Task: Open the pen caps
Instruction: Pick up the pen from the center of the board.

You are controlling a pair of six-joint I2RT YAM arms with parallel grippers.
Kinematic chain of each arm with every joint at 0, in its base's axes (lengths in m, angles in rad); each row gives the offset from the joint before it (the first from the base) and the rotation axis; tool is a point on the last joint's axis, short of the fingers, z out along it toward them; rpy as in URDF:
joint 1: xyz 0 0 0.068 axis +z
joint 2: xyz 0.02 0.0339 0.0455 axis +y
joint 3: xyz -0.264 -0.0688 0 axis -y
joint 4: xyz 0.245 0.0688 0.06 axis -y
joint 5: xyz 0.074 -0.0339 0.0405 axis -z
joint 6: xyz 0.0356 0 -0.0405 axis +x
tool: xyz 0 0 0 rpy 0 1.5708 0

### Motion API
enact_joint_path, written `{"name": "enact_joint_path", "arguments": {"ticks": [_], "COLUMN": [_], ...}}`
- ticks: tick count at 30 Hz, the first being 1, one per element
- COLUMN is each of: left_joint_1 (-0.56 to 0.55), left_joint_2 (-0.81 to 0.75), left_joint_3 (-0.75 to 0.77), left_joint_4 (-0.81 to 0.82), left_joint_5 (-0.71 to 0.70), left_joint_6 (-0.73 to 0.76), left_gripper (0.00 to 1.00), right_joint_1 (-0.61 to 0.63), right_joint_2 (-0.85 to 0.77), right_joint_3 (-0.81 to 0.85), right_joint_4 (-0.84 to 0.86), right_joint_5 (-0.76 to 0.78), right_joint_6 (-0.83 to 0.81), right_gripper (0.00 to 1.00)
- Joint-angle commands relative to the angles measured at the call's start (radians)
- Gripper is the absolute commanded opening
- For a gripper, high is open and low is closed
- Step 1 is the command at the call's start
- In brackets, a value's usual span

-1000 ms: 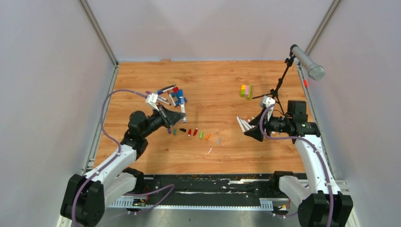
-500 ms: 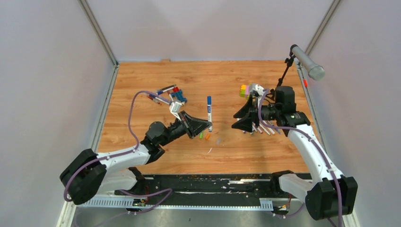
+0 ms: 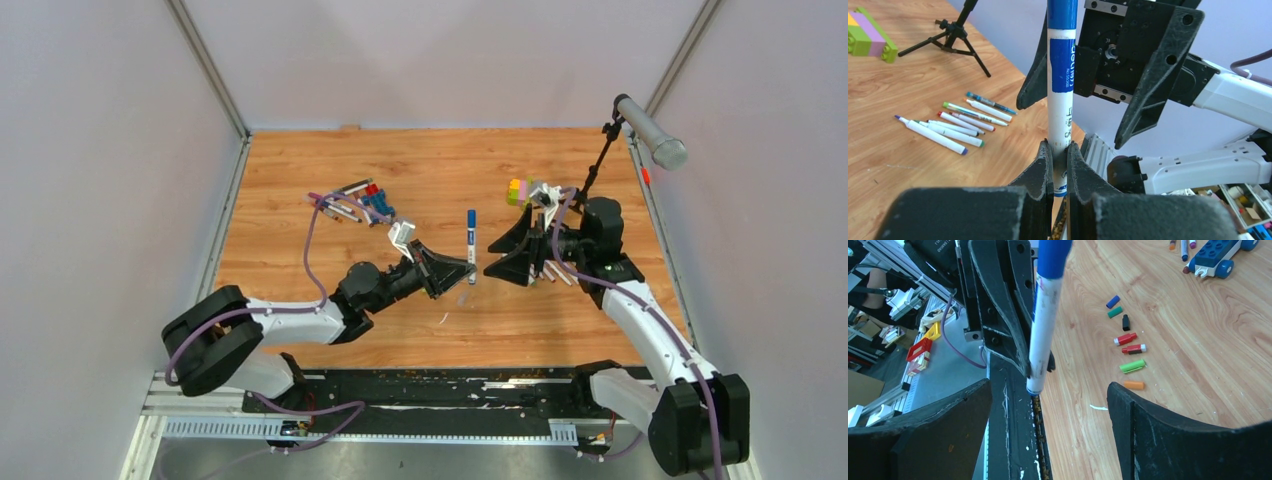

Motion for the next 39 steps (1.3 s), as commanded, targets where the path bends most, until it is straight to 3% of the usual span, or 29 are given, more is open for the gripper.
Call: {"name": "enact_joint_path", "arguments": {"ticks": [1, 11, 16, 20, 22, 24, 27, 32, 36, 39], "left_joint_1": [-0.026, -0.077, -0.091, -0.098, -0.098, -0.098, -0.098, -0.095, -0.09, -0.066], "left_joint_2": [0.055, 0.121, 0.145, 0.154, 0.154, 0.152, 0.143, 0.073, -0.056, -0.146], "left_joint_3": [0.059, 0.104, 0.119, 0.126, 0.128, 0.129, 0.131, 0.101, 0.04, 0.019], "left_joint_4": [0.11, 0.113, 0.114, 0.115, 0.114, 0.109, 0.083, 0.03, -0.032, -0.116], "left_joint_5": [-0.041, -0.067, -0.073, -0.078, -0.08, -0.082, -0.08, -0.045, -0.094, -0.152], "left_joint_6": [0.014, 0.022, 0.022, 0.023, 0.025, 0.026, 0.022, 0.062, 0.135, 0.147], "left_gripper": [0.0, 0.0, 0.0, 0.0, 0.0, 0.03, 0.19, 0.7, 0.99, 1.0], "right_joint_1": [0.005, 0.016, 0.019, 0.025, 0.029, 0.031, 0.031, 0.031, 0.031, 0.033], "right_joint_2": [-0.01, 0.004, 0.013, 0.015, 0.017, 0.018, 0.017, 0.009, 0.015, 0.02], "right_joint_3": [-0.024, -0.082, -0.095, -0.106, -0.108, -0.108, -0.101, -0.049, -0.027, -0.017], "right_joint_4": [0.174, 0.307, 0.344, 0.364, 0.371, 0.382, 0.381, 0.213, 0.119, 0.076], "right_joint_5": [0.025, 0.08, 0.096, 0.098, 0.093, 0.082, 0.06, 0.028, 0.0, -0.042], "right_joint_6": [0.141, 0.286, 0.334, 0.353, 0.362, 0.366, 0.351, 0.174, 0.034, -0.028], "right_gripper": [0.85, 0.82, 0.74, 0.51, 0.32, 0.05, 0.0, 0.0, 0.0, 0.0]}}
